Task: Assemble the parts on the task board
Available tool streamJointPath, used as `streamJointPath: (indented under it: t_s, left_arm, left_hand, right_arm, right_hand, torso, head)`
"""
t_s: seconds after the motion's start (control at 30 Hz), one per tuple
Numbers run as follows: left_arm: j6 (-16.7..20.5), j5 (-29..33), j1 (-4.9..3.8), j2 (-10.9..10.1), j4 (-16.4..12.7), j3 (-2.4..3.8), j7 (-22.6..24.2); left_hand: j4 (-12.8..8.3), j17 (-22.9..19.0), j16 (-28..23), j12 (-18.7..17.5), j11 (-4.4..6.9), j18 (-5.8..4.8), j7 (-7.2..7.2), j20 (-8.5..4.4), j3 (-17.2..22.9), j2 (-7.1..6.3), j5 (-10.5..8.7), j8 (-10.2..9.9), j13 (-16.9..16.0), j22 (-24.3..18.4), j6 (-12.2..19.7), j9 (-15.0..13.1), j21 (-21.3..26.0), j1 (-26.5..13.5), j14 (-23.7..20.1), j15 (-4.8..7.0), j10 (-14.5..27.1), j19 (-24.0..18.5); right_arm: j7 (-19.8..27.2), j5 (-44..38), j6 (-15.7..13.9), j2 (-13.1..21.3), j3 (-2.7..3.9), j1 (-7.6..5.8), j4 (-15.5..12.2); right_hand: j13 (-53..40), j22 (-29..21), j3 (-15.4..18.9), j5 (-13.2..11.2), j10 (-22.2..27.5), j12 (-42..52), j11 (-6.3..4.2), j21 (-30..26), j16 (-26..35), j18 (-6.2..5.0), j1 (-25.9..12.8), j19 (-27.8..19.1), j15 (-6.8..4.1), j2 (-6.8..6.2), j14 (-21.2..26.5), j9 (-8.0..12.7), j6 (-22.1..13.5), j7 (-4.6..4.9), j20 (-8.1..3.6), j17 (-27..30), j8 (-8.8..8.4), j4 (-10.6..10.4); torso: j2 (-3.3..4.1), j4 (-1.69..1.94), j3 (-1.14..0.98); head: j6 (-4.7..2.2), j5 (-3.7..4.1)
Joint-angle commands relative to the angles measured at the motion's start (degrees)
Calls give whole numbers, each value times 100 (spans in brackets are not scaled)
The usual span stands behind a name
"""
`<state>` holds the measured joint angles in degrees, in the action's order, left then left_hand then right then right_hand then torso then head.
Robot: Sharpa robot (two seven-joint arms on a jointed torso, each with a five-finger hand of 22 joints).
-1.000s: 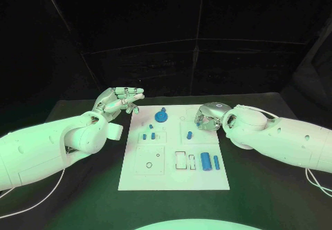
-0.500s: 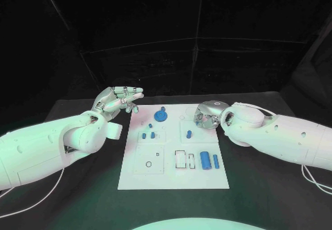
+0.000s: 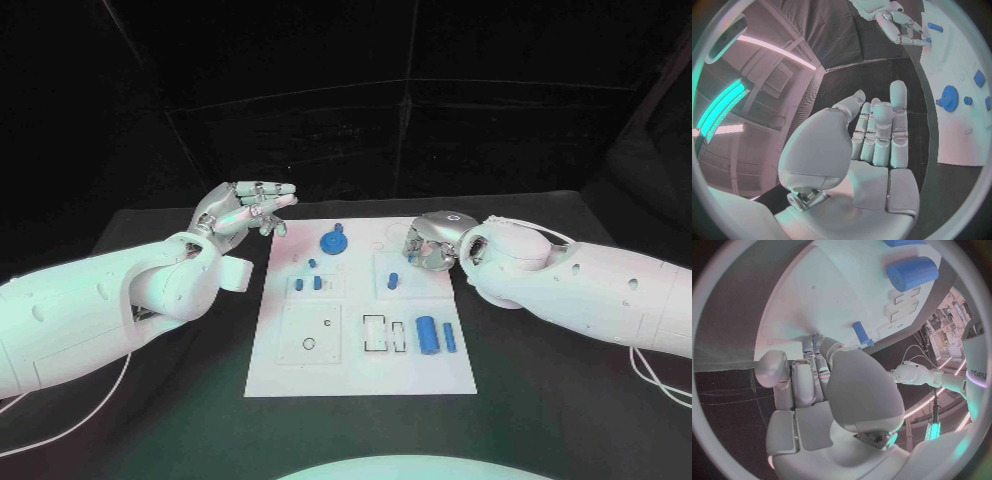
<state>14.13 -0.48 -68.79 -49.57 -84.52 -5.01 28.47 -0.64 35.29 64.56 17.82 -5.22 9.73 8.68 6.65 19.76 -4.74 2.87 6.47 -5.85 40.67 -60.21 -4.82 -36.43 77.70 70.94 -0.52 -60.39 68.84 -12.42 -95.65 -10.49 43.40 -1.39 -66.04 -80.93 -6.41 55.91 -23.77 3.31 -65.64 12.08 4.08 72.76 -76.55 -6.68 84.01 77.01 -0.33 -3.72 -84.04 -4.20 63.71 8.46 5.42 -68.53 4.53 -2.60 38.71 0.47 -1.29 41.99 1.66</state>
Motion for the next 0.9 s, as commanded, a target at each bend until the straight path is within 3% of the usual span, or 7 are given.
streamJointPath:
  t_s: [0.03, 0.23, 0.7, 0.9]
  left_arm:
    - [-19, 29, -8, -6, 5, 4, 51]
    - [1, 29, -8, -8, 31, 4, 63]
    - [73, 29, -8, -8, 72, 4, 64]
    - [90, 29, -8, -25, 81, 5, 62]
  left_hand:
    - [8, -6, -31, 18, -6, 78, 4, -13, -26, 63, 8, 33, -5, -5, -53, -8, 19, 10, -41, -17, 46, -43]
    - [9, -15, -35, 21, -7, 78, 5, -14, -28, 64, 8, 35, -5, -6, -55, -9, 20, 9, -44, -17, 48, -42]
    - [-6, -112, -79, 34, -18, 75, 15, -14, -48, 53, 9, 43, -1, -18, -48, -7, 41, 30, -100, -23, 102, -52]
    - [-6, -117, -82, 35, -19, 75, 15, -13, -50, 53, 9, 44, 0, -19, -48, -7, 43, 30, -104, -24, 105, -53]
  right_arm:
    - [-100, 46, -134, 36, -21, 21, -55]
    - [-111, 56, -379, 105, -20, 20, -170]
    - [-55, 210, -599, 288, -15, 16, -319]
    - [-65, 311, -659, 487, -8, 9, -634]
  right_hand:
    - [1, 30, -32, -13, -53, 33, 7, 30, 15, 55, -45, 34, -33, -4, -232, -17, 46, -13, -7, 8, 21, 9]
    - [7, 90, -63, -6, -75, 33, 0, 66, 7, 64, -55, 58, -38, -16, -236, -19, 67, -19, -14, 3, 21, 25]
    - [14, 144, -82, -5, -85, 29, -1, 98, -6, 73, -75, 80, -40, -34, -241, -18, 74, -19, -21, -10, 15, 31]
    - [17, 147, -88, -5, -87, 28, -1, 102, -7, 73, -80, 82, -41, -42, -242, -17, 76, -20, -23, -10, 13, 34]
  torso:
    - [-4, -5, 2]
    - [-6, -1, 3]
    - [-7, -6, 11]
    - [-5, 0, 10]
  head:
    - [7, -11]
    - [5, -3]
    - [-16, 0]
    - [-10, -4]
